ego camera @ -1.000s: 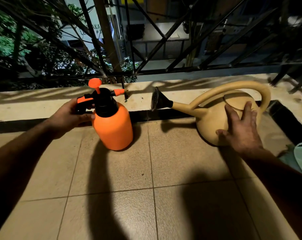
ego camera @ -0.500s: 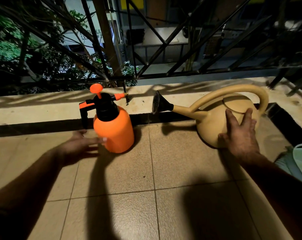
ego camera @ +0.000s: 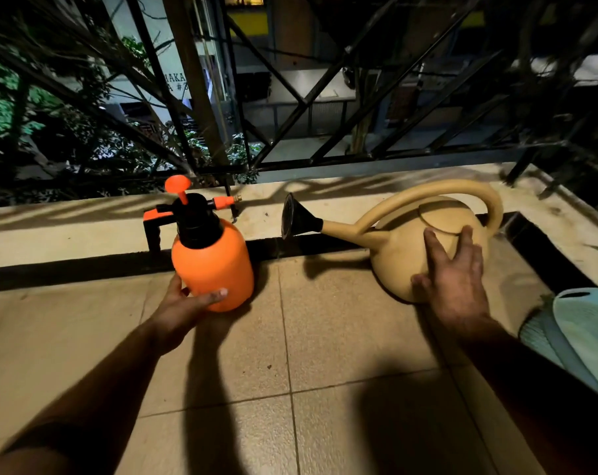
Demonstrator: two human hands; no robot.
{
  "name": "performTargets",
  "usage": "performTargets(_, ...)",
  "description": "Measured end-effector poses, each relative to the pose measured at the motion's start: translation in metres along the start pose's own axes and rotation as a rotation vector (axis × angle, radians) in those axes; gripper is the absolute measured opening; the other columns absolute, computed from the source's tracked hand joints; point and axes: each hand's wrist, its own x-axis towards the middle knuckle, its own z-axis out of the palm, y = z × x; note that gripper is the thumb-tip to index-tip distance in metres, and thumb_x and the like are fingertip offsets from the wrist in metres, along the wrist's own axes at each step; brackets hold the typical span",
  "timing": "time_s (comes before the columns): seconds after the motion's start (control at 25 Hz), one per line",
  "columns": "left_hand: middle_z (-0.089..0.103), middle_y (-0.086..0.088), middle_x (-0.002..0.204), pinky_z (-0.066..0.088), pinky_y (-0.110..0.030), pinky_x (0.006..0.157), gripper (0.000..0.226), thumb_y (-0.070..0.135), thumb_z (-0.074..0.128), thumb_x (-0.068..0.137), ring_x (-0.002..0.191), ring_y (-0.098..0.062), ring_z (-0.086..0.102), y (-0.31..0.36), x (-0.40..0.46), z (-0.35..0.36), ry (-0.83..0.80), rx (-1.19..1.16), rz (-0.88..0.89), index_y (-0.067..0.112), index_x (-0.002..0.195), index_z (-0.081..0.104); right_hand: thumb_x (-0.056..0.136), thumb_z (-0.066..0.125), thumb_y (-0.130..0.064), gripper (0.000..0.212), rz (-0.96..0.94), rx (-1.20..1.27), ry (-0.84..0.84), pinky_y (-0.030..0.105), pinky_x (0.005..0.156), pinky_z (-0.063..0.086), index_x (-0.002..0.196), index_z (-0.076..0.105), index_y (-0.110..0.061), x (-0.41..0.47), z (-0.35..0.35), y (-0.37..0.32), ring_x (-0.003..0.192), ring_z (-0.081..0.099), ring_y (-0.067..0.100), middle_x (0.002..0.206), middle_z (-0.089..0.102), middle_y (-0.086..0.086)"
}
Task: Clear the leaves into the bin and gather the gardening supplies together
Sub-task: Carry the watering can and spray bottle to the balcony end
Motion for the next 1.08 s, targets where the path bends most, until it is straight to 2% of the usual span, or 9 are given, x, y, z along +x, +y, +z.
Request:
performTargets(0.2, 0.013, -0.014, 0.167, 0.039, -0.052, 0.112, 0.133, 0.018, 0.093, 0.069, 0.145, -0.037, 0.033, -0.010, -0.013, -0.021, 0.111, 0.243, -0.061, 0.025, 0.161, -0.003, 0.091, 0.066, -0.049, 0.097, -0.038, -0.113, 0.000, 0.061, 0.120, 0.024, 0.161, 0.000, -0.036, -0.008, -0.004, 0.009, 0.153, -0.004, 0.044, 0.166, -0.019, 0.012)
performTargets(0.28, 0.036, -0.015, 0.158, 0.046, -0.045, 0.103, 0.105, 0.025, 0.089, 0.074, 0.136, -0.034, 0.046, -0.012, -0.022, -0.030, 0.188, 0.431, -0.057, 0.014, 0.157, 0.026, 0.092, 0.062, -0.054, 0.091, -0.079, -0.121, 0.059, 0.056, 0.121, 0.022, 0.161, 0.008, -0.029, -0.016, -0.003, 0.013, 0.154, 0.004, 0.041, 0.168, -0.009, 0.014)
performTargets(0.4, 0.072, -0.009, 0.107, 0.053, -0.037, 0.075, 0.034, 0.038, 0.079, 0.085, 0.090, -0.025, 0.065, -0.012, -0.039, -0.027, 0.307, 0.720, 0.026, 0.015, 0.107, 0.064, 0.094, 0.056, -0.053, 0.069, -0.191, -0.019, 0.156, 0.053, 0.117, 0.032, 0.152, 0.035, -0.021, -0.022, -0.011, 0.005, 0.148, 0.028, 0.034, 0.163, 0.025, 0.014)
performTargets(0.56, 0.066, 0.003, 0.063, 0.049, -0.034, 0.065, 0.027, 0.039, 0.072, 0.086, 0.067, -0.019, 0.063, 0.010, -0.062, 0.011, -0.094, 1.045, 0.225, 0.020, 0.071, 0.062, 0.096, 0.054, -0.055, 0.054, -0.238, 0.290, 0.061, 0.035, 0.099, 0.040, 0.140, 0.050, -0.026, -0.019, -0.029, -0.025, 0.125, 0.046, 0.014, 0.138, 0.056, 0.001)
performTargets(0.64, 0.065, 0.001, 0.061, 0.050, -0.036, 0.065, 0.029, 0.035, 0.073, 0.087, 0.059, -0.015, 0.060, 0.032, -0.069, 0.033, -0.083, 0.958, 0.365, 0.017, 0.067, 0.061, 0.095, 0.052, -0.060, 0.057, -0.216, 0.379, 0.008, 0.035, 0.099, 0.042, 0.142, 0.049, -0.027, -0.021, -0.038, -0.040, 0.122, 0.046, 0.011, 0.141, 0.052, 0.000)
performTargets(0.76, 0.069, 0.007, 0.079, 0.054, -0.037, 0.071, 0.020, 0.043, 0.073, 0.082, 0.072, -0.013, 0.061, 0.069, -0.079, 0.053, 0.012, 0.899, 0.540, 0.024, 0.083, 0.066, 0.094, 0.047, -0.069, 0.070, -0.235, 0.373, -0.043, 0.050, 0.108, 0.045, 0.148, 0.042, -0.026, -0.027, -0.053, -0.059, 0.134, 0.044, 0.019, 0.151, 0.042, 0.000)
performTargets(0.84, 0.063, 0.005, 0.118, 0.050, -0.036, 0.092, 0.059, 0.062, 0.061, 0.075, 0.104, -0.017, 0.060, 0.094, -0.086, 0.060, -0.029, 1.005, 0.629, 0.028, 0.124, 0.061, 0.091, 0.042, -0.077, 0.081, -0.248, 0.343, -0.057, 0.049, 0.116, 0.034, 0.154, 0.032, -0.028, -0.033, -0.070, -0.070, 0.146, 0.031, 0.021, 0.161, 0.031, -0.001)
performTargets(0.92, 0.045, -0.003, 0.152, 0.035, -0.041, 0.115, 0.095, 0.070, 0.054, 0.072, 0.138, -0.021, 0.041, 0.121, -0.100, 0.065, -0.032, 1.056, 0.691, 0.025, 0.154, 0.035, 0.088, 0.040, -0.081, 0.089, -0.278, 0.324, -0.058, 0.043, 0.119, 0.018, 0.158, 0.025, -0.028, -0.045, -0.094, -0.082, 0.155, 0.013, 0.021, 0.167, 0.019, -0.001)
performTargets(1.08, 0.013, 0.002, 0.169, 0.011, -0.035, 0.124, 0.116, 0.084, 0.048, 0.072, 0.154, -0.012, 0.009, 0.196, -0.159, 0.066, 0.000, 1.101, 0.742, 0.023, 0.162, 0.009, 0.091, 0.061, -0.061, 0.085, -0.454, 0.255, 0.095, 0.045, 0.124, 0.025, 0.152, 0.042, -0.006, -0.077, -0.179, -0.118, 0.154, 0.019, 0.032, 0.162, 0.032, 0.018)
